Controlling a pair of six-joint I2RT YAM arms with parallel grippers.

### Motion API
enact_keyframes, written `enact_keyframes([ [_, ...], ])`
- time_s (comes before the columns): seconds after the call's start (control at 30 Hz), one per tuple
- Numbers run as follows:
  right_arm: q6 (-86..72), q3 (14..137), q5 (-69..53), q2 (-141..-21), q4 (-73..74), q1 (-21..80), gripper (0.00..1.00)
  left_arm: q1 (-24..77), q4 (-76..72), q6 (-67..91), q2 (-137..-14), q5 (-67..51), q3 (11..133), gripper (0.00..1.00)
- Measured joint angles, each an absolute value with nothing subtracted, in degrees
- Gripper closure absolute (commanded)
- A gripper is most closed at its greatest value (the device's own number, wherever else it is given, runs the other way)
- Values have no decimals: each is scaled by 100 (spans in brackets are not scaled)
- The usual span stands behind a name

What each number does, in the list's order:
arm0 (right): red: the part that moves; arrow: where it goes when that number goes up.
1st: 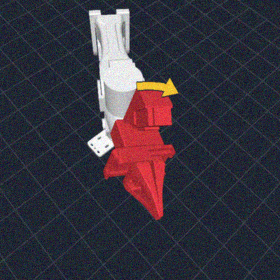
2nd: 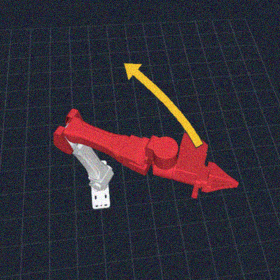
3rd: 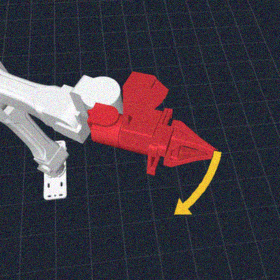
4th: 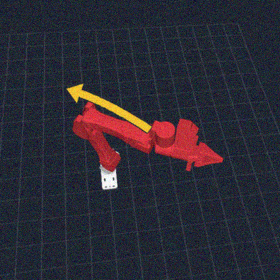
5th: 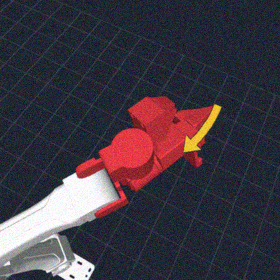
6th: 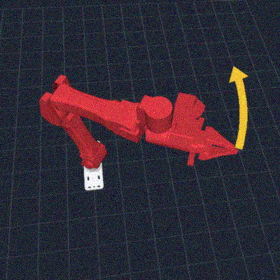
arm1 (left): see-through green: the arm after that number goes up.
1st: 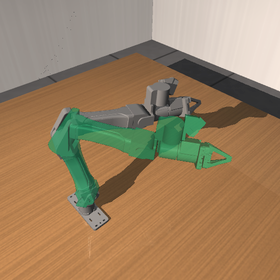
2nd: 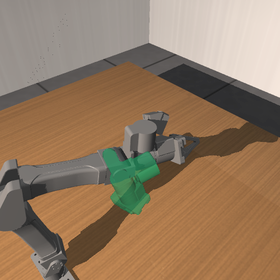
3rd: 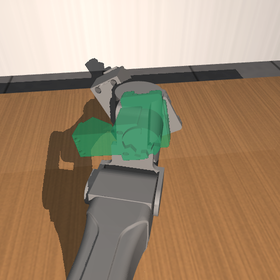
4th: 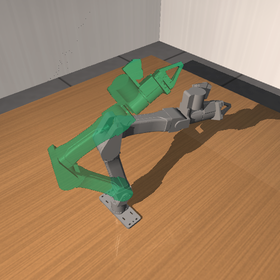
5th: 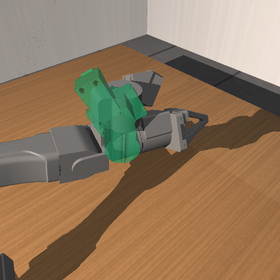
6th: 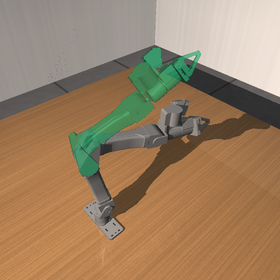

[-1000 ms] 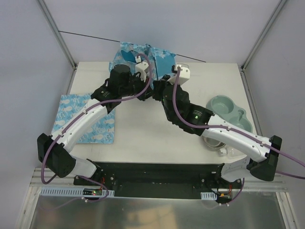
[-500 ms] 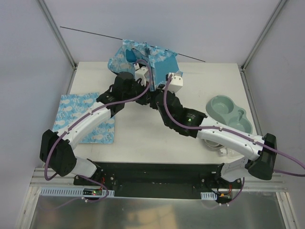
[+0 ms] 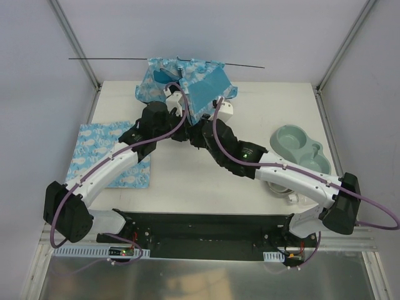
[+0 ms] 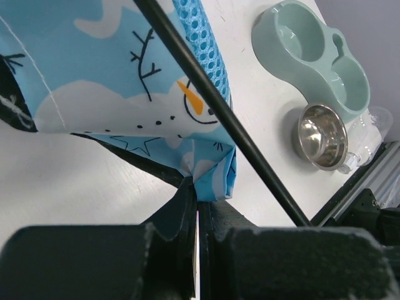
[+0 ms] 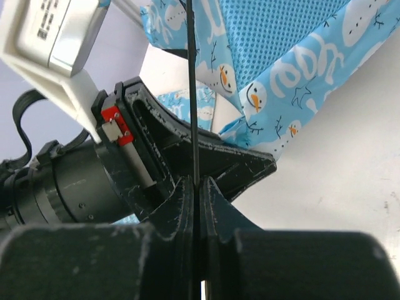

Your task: Set up the pet tent

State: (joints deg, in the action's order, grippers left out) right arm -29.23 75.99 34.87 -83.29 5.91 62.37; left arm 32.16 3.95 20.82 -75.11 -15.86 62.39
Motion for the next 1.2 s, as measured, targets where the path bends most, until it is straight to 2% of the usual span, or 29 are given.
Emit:
enact_keyframes([
  [0.27, -3487, 6991, 2499, -8130, -569, 5874, 100, 3138, 351, 2169, -7037, -1621, 5756, 100],
  [0.47, -3841, 6820, 2309, -8099, -1267, 5784, 100, 2939, 408, 2224, -6836, -1688, 5704, 100],
  [0.73, -4025, 6740, 2860, -8230, -1765, 5787, 100, 2801, 703, 3159, -6766, -1793, 5752, 100],
  [1.2, -3745, 7293, 3651, -9531, -2941, 5865, 100, 2687, 947, 4622, -6759, -1979, 5894, 100],
])
